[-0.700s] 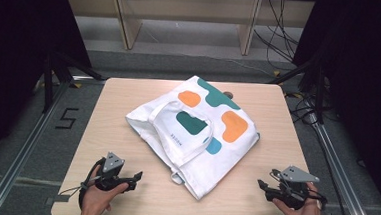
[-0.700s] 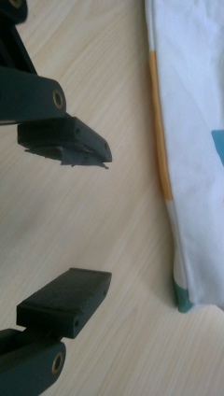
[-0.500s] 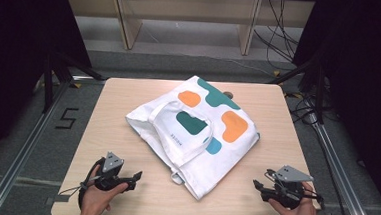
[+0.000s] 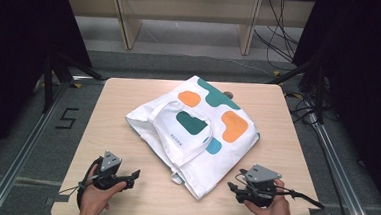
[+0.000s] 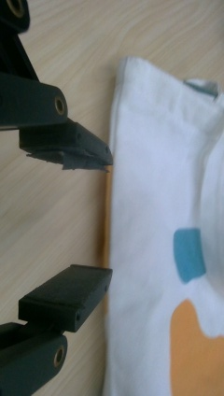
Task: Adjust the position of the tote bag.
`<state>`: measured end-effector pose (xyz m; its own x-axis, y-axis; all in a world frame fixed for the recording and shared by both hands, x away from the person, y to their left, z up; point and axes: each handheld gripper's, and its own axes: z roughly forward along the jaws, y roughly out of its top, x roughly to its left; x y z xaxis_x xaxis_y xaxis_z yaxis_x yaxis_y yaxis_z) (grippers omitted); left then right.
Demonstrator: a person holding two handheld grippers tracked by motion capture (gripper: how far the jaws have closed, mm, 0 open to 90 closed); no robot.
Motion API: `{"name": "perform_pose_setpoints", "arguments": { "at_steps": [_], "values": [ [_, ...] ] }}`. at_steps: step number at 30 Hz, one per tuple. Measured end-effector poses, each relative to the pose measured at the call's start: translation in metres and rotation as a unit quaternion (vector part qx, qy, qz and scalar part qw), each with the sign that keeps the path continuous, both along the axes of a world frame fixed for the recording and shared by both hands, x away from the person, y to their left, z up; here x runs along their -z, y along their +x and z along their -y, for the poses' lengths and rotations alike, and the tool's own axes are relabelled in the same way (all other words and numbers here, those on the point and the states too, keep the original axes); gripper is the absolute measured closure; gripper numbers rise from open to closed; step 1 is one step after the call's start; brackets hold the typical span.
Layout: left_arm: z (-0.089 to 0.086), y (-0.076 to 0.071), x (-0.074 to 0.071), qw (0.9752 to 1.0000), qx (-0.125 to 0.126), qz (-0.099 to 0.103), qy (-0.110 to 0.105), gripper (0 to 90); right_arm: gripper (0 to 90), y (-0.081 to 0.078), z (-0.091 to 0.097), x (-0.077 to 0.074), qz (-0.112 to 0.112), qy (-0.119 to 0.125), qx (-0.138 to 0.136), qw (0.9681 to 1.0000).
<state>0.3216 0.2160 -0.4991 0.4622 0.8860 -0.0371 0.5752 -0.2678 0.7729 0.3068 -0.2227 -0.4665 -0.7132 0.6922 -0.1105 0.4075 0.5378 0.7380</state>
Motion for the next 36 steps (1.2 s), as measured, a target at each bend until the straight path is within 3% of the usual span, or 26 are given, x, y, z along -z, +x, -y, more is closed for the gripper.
{"name": "perform_pose_setpoints", "arguments": {
  "at_steps": [4, 5, 7, 8, 9, 12, 14, 15, 18, 20, 23, 24, 25, 27, 28, 29, 31, 33, 34, 35, 36],
  "values": [
    [-0.001, -0.001, -0.001, 1.0, 0.003, -0.002, 0.006, 20.1, 40.1, 0.001, -0.02, 0.001, 0.0, 0.0, -0.018, 0.9998],
    [-0.001, -0.001, -0.001, 1.0, 0.002, -0.001, 0.006, 20.1, 38.8, 0.003, -0.032, 0.003, -0.004, 0.004, -0.027, 0.9996],
    [-0.001, -0.001, -0.001, 1.0, 0.005, -0.002, 0.005, 20.1, 37.1, 0.003, -0.036, 0.003, -0.012, 0.007, -0.032, 0.9994],
    [-0.002, -0.001, -0.002, 0.9997, 0.01, -0.006, 0.019, 20.1, 34.2, 0.004, -0.044, 0.005, -0.012, 0.017, -0.044, 0.9988],
    [0.001, -0.001, -0.001, 1.0, 0.001, -0.001, 0.003, 20.1, 34.0, 0.003, -0.05, 0.006, -0.013, 0.015, -0.049, 0.9986],
    [0.002, -0.001, -0.001, 1.0, 0.004, 0.0, 0.001, 20.4, 33.9, 0.003, -0.064, 0.009, -0.011, 0.007, -0.071, 0.9974],
    [0.0, -0.001, -0.001, 0.9999, 0.009, -0.003, 0.009, 20.3, 32.4, 0.002, -0.076, 0.011, -0.019, 0.004, -0.074, 0.997],
    [0.0, -0.001, -0.001, 0.9999, 0.005, -0.002, 0.01, 20.3, 31.1, 0.002, -0.084, 0.013, -0.033, 0.008, -0.083, 0.996],
    [0.001, -0.001, -0.001, 1.0, 0.0, 0.001, 0.003, 20.3, 31.2, 0.003, -0.091, 0.016, -0.022, 0.007, -0.092, 0.9955],
    [0.0, -0.001, -0.001, 1.0, 0.003, 0.001, 0.007, 20.3, 31.3, 0.005, -0.095, 0.02, -0.051, 0.027, -0.087, 0.9945],
    [0.0, -0.001, -0.001, 0.9999, 0.008, 0.002, 0.009, 20.3, 32.9, 0.007, -0.102, 0.024, -0.036, -0.008, -0.082, 0.996],
    [-0.001, -0.001, -0.002, 0.9999, 0.01, 0.001, 0.011, 20.3, 32.9, 0.007, -0.102, 0.024, -0.036, -0.008, -0.082, 0.996],
    [-0.001, -0.001, -0.001, 0.9998, 0.012, -0.002, 0.012, 20.3, 34.4, 0.007, -0.104, 0.023, -0.04, -0.025, -0.087, 0.9951],
    [0.0, -0.001, -0.001, 0.9999, 0.008, -0.002, 0.009, 20.3, 36.5, 0.008, -0.109, 0.028, -0.028, -0.021, -0.086, 0.9957],
    [0.0, -0.001, -0.001, 0.9999, 0.008, -0.002, 0.008, 20.3, 38.5, 0.008, -0.11, 0.029, -0.038, -0.036, -0.086, 0.9949],
    [0.0, -0.001, -0.001, 0.9999, 0.008, -0.003, 0.008, 20.3, 43.9, 0.01, -0.109, 0.031, -0.018, -0.061, -0.089, 0.994],
    [0.0, -0.001, -0.001, 0.9999, 0.011, -0.004, 0.009, 20.4, 54.1, 0.006, -0.109, 0.028, -0.025, -0.043, -0.093, 0.9944],
    [-0.002, -0.001, -0.002, 0.9998, 0.012, -0.006, 0.014, 20.3, 62.8, 0.005, -0.105, 0.023, -0.009, -0.056, -0.104, 0.9929],
    [-0.001, -0.001, -0.002, 0.9999, 0.009, -0.004, 0.008, 20.3, 65.9, 0.008, -0.099, 0.021, 0.013, -0.089, -0.125, 0.9881],
    [-0.002, -0.001, -0.001, 0.9999, 0.008, -0.003, 0.006, 20.4, 68.5, 0.003, -0.095, 0.02, 0.005, -0.074, -0.099, 0.9923],
    [-0.002, -0.001, -0.001, 0.9999, 0.008, -0.003, 0.006, 20.3, 68.5, 0.003, -0.095, 0.02, 0.005, -0.074, -0.099, 0.9923]
  ]
}}
